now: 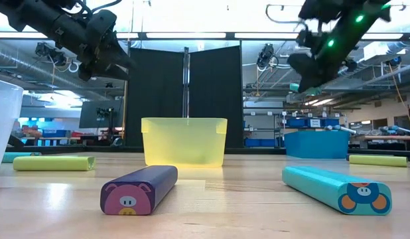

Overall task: Sort blocks
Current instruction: Put the light blue block into the blue bin

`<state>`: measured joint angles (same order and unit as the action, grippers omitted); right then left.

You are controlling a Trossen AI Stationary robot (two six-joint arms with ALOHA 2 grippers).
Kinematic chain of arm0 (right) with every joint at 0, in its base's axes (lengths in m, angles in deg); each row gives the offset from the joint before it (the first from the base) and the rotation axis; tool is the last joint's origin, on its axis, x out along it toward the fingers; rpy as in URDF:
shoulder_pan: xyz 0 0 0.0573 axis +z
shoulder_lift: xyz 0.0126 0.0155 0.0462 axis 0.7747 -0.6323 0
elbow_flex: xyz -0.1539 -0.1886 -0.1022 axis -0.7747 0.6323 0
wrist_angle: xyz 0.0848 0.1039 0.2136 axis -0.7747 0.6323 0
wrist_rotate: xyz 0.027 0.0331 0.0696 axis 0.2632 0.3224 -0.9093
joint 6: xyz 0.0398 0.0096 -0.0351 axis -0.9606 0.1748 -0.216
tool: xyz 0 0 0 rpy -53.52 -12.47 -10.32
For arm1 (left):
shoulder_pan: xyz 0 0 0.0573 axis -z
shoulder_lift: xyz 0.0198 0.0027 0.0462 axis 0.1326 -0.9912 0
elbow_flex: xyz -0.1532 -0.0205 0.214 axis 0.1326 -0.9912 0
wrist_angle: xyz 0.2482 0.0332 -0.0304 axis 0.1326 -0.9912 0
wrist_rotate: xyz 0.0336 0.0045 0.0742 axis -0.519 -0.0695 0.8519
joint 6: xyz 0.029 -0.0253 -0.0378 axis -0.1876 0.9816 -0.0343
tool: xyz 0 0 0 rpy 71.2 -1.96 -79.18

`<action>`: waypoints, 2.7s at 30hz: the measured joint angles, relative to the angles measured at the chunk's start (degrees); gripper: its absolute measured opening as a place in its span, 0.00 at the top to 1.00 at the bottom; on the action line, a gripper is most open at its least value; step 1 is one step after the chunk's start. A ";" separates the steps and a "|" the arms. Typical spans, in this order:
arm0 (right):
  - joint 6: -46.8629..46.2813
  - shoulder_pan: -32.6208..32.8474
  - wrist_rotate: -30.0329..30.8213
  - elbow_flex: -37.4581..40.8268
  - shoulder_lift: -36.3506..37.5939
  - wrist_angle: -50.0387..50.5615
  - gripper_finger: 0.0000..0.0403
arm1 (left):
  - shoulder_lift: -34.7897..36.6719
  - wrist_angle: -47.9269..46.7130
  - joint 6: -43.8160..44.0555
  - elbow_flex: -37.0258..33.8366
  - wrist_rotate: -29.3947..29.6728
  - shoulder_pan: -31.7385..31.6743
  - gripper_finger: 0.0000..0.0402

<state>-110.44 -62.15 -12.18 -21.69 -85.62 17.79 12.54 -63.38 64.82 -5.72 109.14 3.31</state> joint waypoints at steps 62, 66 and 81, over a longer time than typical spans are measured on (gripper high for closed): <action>26.78 23.62 -27.11 -0.04 -9.34 -45.01 0.40 | -14.72 -34.95 15.40 0.68 -16.15 17.62 0.42; 26.78 23.62 -27.08 -0.04 -9.34 -45.00 0.40 | -17.83 -38.31 15.34 0.68 -16.17 18.84 0.41; 27.19 23.62 -27.04 -0.04 -9.34 -45.00 0.41 | -27.42 -37.22 11.30 0.76 -19.01 19.12 0.42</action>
<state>-83.25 -38.53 -39.23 -21.74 -94.95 -27.21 -14.88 -100.61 76.12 -4.96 90.14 22.43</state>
